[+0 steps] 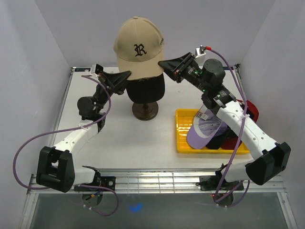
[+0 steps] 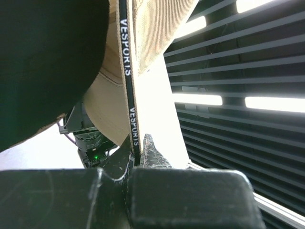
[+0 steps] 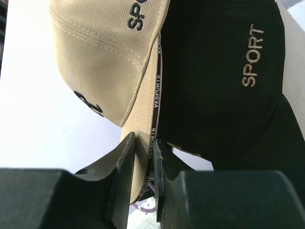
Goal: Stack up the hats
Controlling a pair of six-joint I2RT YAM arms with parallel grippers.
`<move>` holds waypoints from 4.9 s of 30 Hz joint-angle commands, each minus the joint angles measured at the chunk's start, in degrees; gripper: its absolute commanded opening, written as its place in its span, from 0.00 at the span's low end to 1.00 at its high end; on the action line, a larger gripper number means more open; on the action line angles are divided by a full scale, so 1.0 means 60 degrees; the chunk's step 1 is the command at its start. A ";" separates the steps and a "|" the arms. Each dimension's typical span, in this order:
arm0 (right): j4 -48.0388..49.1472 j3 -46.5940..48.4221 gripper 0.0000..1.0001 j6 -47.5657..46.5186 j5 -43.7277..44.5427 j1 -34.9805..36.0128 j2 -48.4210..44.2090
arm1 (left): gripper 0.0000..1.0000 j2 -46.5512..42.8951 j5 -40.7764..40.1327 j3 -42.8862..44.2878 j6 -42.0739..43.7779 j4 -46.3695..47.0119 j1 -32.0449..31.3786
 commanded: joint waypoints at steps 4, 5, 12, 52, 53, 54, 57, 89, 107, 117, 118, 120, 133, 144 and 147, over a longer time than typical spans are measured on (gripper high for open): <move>0.0320 -0.0243 0.24 -0.0450 -0.0138 0.0100 -0.0336 | 0.00 -0.0446 -0.0087 -0.0210 -0.2451 0.0200 0.0131; 0.0320 -0.0273 0.24 -0.0465 -0.0138 0.0100 -0.0380 | 0.00 -0.0490 -0.0087 -0.0269 -0.2451 0.0171 0.0160; 0.0320 -0.0770 0.24 -0.0553 -0.0182 0.0100 -0.0570 | 0.00 -0.0725 0.0015 -0.0796 -0.2480 0.0112 0.0277; 0.0306 -0.3246 0.22 -0.0670 0.0448 -0.0017 -0.1449 | 0.00 -0.1926 0.1216 -0.2175 -0.1134 -0.2479 0.0585; 0.0291 -0.3261 0.22 -0.0641 0.0448 -0.0061 -0.1478 | 0.00 -0.1955 0.1260 -0.2101 -0.1002 -0.2669 0.0585; 0.0276 -0.3276 0.22 -0.0597 0.0448 -0.0090 -0.1493 | 0.00 -0.1984 0.1333 -0.2028 -0.0870 -0.3063 0.0585; 0.0087 -0.3247 0.24 -0.0582 0.0506 -0.0179 -0.1537 | 0.00 -0.1985 0.1450 -0.1735 -0.0489 -0.3475 0.0585; -0.0251 -0.2148 0.65 -0.1432 0.1136 0.0085 -0.1186 | 0.00 -0.1999 0.1758 -0.1149 0.1255 -0.5806 0.0599; 0.0335 -0.2221 0.59 -0.1490 0.1356 0.0539 -0.0893 | 0.00 -0.2014 0.1539 -0.1090 0.1870 -0.6596 0.0600; 0.0335 -0.2280 0.57 -0.1505 0.1488 0.0700 -0.0937 | 0.00 -0.1897 0.1524 -0.0505 0.3027 -0.8060 0.0585; 0.0320 -0.2294 0.57 -0.1505 0.1488 0.0700 -0.0937 | 0.00 -0.1868 0.1539 -0.0417 0.3158 -0.8221 0.0585; 0.0350 -0.2280 0.57 -0.1505 0.1503 0.0744 -0.0922 | 0.00 -0.1838 0.1553 -0.0328 0.3408 -0.8559 0.0585; 0.0189 -0.2206 0.39 -0.1476 0.1664 0.0861 -0.0878 | 0.22 -0.1897 0.1451 -0.0049 0.4566 -1.0010 0.0585; -0.0178 -0.2075 0.30 -0.1622 0.1898 0.0861 -0.0981 | 0.47 -0.2248 0.1188 0.0052 0.5311 -1.0537 0.0585; -0.0207 -0.2031 0.29 -0.1651 0.1913 0.0861 -0.0966 | 0.52 -0.2409 0.0982 0.0330 0.5706 -1.0991 0.0629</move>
